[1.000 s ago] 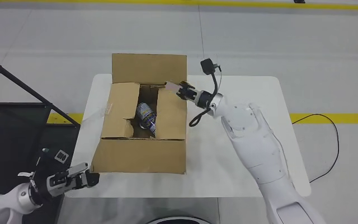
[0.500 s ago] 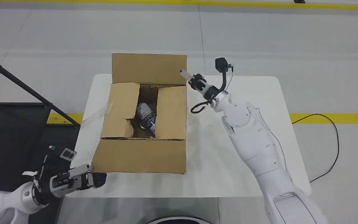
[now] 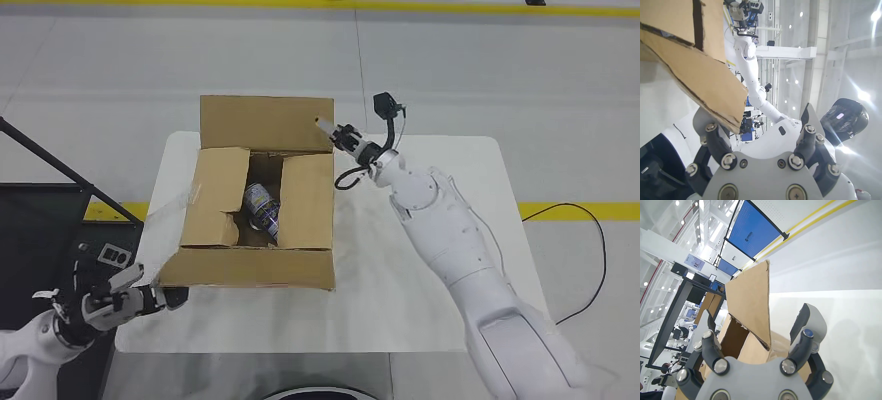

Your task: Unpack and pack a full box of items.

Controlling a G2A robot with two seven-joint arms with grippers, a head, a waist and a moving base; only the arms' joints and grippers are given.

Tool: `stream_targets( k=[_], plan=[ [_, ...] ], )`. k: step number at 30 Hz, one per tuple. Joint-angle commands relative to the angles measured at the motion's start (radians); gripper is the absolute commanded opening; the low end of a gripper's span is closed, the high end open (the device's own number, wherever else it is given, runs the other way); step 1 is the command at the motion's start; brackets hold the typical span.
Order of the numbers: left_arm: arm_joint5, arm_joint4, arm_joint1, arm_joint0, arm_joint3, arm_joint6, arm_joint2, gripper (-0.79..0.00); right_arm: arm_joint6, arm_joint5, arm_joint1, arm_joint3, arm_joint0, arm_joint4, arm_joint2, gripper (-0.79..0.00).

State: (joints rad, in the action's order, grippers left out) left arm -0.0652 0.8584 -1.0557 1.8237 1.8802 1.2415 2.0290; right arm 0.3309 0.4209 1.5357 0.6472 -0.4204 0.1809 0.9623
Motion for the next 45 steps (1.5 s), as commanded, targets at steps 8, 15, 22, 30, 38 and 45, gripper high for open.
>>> stream_targets(
  k=[8, 15, 22, 30, 38, 45],
  plan=[
    [-0.029, 0.019, -0.010, -0.028, 0.007, -0.162, -0.051, 0.000, 0.050, 0.170, 0.030, -0.132, 0.059, -0.133, 0.014, 0.000],
    [-0.044, -0.052, -0.015, -0.058, 0.000, -0.290, -0.089, 0.000, 0.110, 0.252, 0.039, -0.167, 0.077, -0.204, 0.032, 0.000],
    [-0.078, -0.125, -0.019, -0.060, 0.014, -0.373, -0.110, 0.000, 0.178, 0.315, 0.035, -0.152, 0.074, -0.266, 0.059, 0.000],
    [-0.102, -0.185, -0.023, -0.057, 0.032, -0.438, -0.123, 0.000, 0.335, 0.337, 0.015, -0.082, 0.057, -0.362, 0.105, 0.000],
    [-0.106, -0.243, -0.026, -0.055, 0.043, -0.485, -0.141, 0.000, 0.612, 0.261, -0.011, 0.028, 0.017, -0.525, 0.153, 0.000],
    [-0.095, -0.254, -0.029, -0.054, 0.045, -0.507, -0.155, 0.000, 0.737, 0.121, -0.034, 0.131, -0.018, -0.558, 0.177, 0.000]
  ],
)
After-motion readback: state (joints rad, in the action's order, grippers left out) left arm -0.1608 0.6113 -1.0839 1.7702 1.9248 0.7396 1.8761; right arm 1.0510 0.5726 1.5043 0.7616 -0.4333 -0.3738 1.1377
